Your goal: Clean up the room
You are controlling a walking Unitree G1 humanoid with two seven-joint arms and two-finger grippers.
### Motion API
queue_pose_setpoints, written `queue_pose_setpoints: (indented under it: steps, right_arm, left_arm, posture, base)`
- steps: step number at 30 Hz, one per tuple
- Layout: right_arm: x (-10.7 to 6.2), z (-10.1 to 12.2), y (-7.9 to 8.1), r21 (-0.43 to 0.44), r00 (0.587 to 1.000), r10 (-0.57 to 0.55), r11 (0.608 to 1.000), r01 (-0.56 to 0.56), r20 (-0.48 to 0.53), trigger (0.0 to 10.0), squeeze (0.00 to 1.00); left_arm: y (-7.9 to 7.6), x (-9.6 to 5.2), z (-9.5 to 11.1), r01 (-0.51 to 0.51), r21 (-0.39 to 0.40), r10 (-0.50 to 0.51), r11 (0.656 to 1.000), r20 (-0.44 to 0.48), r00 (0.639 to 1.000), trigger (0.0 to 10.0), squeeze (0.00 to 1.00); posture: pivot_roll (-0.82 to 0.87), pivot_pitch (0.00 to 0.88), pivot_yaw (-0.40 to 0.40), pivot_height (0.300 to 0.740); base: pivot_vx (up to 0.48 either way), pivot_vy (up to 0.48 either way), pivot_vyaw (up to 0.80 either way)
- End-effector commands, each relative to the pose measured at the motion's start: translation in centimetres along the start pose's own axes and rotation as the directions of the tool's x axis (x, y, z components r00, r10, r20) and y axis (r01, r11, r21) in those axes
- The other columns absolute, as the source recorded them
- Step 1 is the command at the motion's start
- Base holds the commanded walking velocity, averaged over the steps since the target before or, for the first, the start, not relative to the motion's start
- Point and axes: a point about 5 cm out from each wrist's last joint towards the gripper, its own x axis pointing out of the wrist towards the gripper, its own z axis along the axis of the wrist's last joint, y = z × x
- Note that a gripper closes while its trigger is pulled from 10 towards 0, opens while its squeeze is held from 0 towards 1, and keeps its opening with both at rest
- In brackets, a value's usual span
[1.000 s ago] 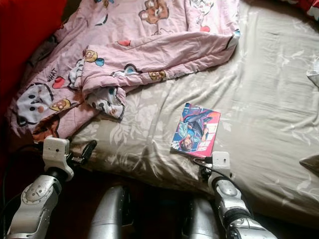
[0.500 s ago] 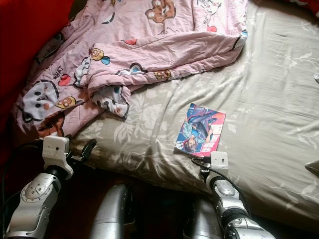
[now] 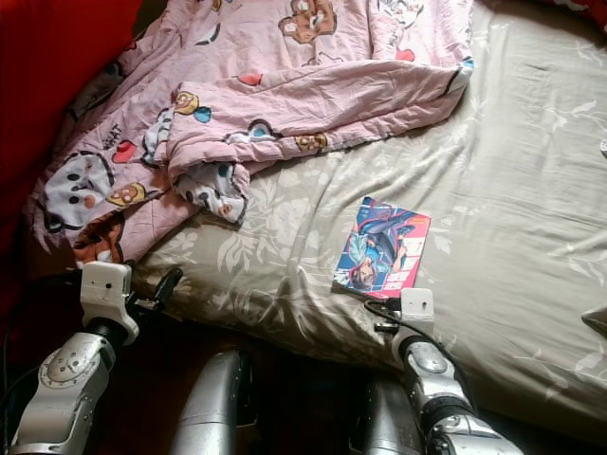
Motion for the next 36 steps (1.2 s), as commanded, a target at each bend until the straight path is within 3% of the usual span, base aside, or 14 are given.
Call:
queue_pose_setpoints:
  steps: [1,11,18,19,20,21,25,28,36]
  right_arm:
    - [-0.3,-1.6,0.0,0.02,0.999,-0.007,1.0,0.008,-0.043,0.0,0.0]
    - [-0.9,-1.9,-1.9,0.044,0.992,-0.123,0.991,0.123,0.015,0.0,0.0]
    - [-1.9,-2.6,-2.2,0.081,0.981,-0.132,0.989,0.121,0.144,0.0,0.0]
    - [-2.2,-2.6,-1.9,0.08,0.974,-0.119,0.991,0.105,0.195,7.1,0.0]
    - [-2.2,-2.6,-1.9,0.08,0.974,-0.119,0.991,0.105,0.195,7.1,0.0]
    - [-2.4,-2.8,-1.8,0.078,0.969,-0.11,0.992,0.094,0.22,10.0,0.0]
    - [-3.0,-2.8,-1.5,0.09,0.954,-0.084,0.994,0.061,0.288,10.0,0.0]
    - [-3.3,-2.7,-1.6,0.096,0.942,-0.076,0.994,0.047,0.327,10.0,0.0]
    - [-3.4,-3.4,-1.7,0.118,0.949,-0.088,0.992,0.055,0.302,10.0,0.0]
  left_arm:
    - [0.2,-0.5,-1.2,-0.012,0.009,0.012,1.0,-0.045,0.999,10.0,0.0]
    - [0.1,-0.4,-4.3,-0.065,-0.023,0.062,0.998,-0.114,0.992,10.0,0.0]
    - [0.8,-1.6,-7.8,-0.139,-0.033,0.129,0.99,-0.21,0.969,10.0,0.0]
    - [0.9,-2.2,-9.0,-0.156,-0.032,0.143,0.987,-0.251,0.957,10.0,0.0]
    - [0.9,-2.2,-9.0,-0.156,-0.032,0.143,0.987,-0.251,0.957,10.0,0.0]
    - [0.9,-2.7,-10.0,-0.168,-0.033,0.151,0.985,-0.29,0.945,10.0,0.0]
    - [0.8,-3.5,-11.6,-0.203,-0.048,0.174,0.978,-0.355,0.918,10.0,0.0]
    - [0.8,-3.4,-11.8,-0.233,-0.077,0.193,0.969,-0.349,0.917,10.0,0.0]
    - [1.0,-2.6,-11.5,-0.232,-0.074,0.197,0.97,-0.323,0.925,10.0,0.0]
  posture:
    - [0.12,0.311,0.058,0.632]
    - [0.08,0.185,0.012,0.632]
    - [0.05,0.066,-0.019,0.632]
    - [0.05,0.044,-0.024,0.632]
    - [0.05,0.044,-0.024,0.632]
    - [0.04,0.022,-0.025,0.632]
    - [0.02,0.0,-0.032,0.632]
    - [0.02,0.0,-0.039,0.632]
    - [0.05,0.0,-0.018,0.632]
  base:
    - [0.0,0.0,0.0]
    - [0.0,0.0,0.0]
    - [0.0,0.0,0.0]
    - [0.0,0.0,0.0]
    - [0.0,0.0,0.0]
    - [0.0,0.0,0.0]
    - [0.0,0.0,0.0]
    - [0.0,0.0,0.0]
    - [0.0,0.0,0.0]
